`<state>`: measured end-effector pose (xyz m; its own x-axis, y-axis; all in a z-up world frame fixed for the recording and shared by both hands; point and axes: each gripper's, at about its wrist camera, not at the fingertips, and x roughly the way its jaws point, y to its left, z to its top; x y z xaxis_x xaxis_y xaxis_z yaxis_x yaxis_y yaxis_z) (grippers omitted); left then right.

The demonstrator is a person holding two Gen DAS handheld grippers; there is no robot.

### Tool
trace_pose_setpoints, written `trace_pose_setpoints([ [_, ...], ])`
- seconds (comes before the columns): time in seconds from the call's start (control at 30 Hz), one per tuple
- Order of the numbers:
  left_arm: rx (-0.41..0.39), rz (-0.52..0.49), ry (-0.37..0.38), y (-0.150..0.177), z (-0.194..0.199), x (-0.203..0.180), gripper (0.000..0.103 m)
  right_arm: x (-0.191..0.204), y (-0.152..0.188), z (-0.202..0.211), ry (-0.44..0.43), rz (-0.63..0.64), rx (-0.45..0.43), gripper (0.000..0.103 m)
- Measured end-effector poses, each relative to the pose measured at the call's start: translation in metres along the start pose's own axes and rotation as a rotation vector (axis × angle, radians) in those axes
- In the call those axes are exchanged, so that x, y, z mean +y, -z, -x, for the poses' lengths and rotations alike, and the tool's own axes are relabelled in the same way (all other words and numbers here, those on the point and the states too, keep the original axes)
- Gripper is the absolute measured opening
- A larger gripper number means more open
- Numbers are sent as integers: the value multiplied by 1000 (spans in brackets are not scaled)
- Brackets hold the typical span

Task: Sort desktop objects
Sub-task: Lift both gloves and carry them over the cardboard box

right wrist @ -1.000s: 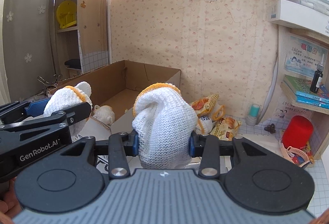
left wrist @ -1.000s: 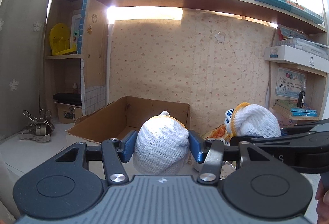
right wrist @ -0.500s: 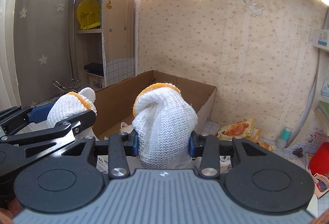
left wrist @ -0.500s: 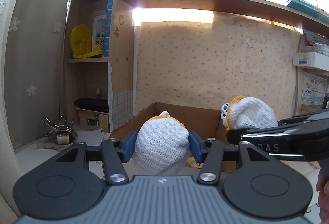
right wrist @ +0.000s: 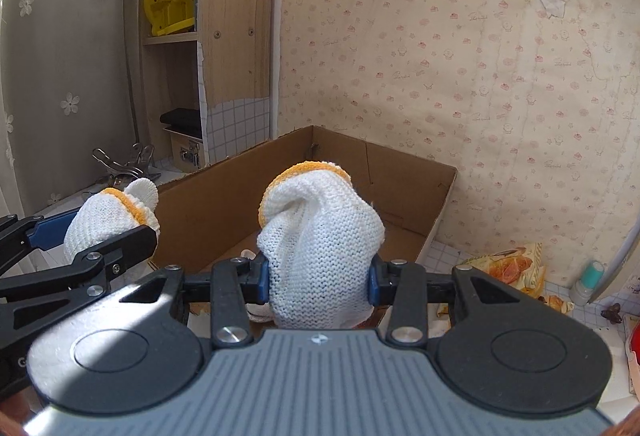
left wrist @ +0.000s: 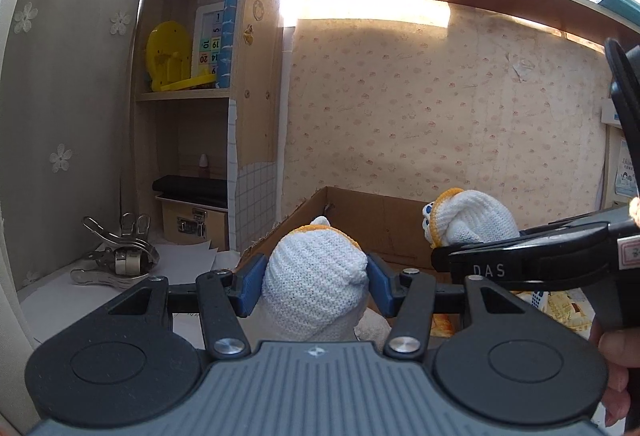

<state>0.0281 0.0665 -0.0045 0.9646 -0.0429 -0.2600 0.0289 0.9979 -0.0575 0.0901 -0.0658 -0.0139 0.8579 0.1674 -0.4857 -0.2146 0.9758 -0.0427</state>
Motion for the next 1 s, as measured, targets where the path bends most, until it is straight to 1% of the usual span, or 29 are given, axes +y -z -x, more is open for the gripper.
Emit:
trace_pose_setpoints([
  [0.27,1,-8,-6,-4,-12,0,56,2,-14,-37,23,10,26,41],
  [0.5,19,-7,-12,-4,-24,2,56,-2,-23,-63,34,18,56,41],
  [0.8,39,-10,-12,-5,-41,2,56,-6,-25,-86,25,12,94,42],
  [1.0,45,-13,-3,-7,-46,1,56,-6,-35,-100,5,8,112,42],
])
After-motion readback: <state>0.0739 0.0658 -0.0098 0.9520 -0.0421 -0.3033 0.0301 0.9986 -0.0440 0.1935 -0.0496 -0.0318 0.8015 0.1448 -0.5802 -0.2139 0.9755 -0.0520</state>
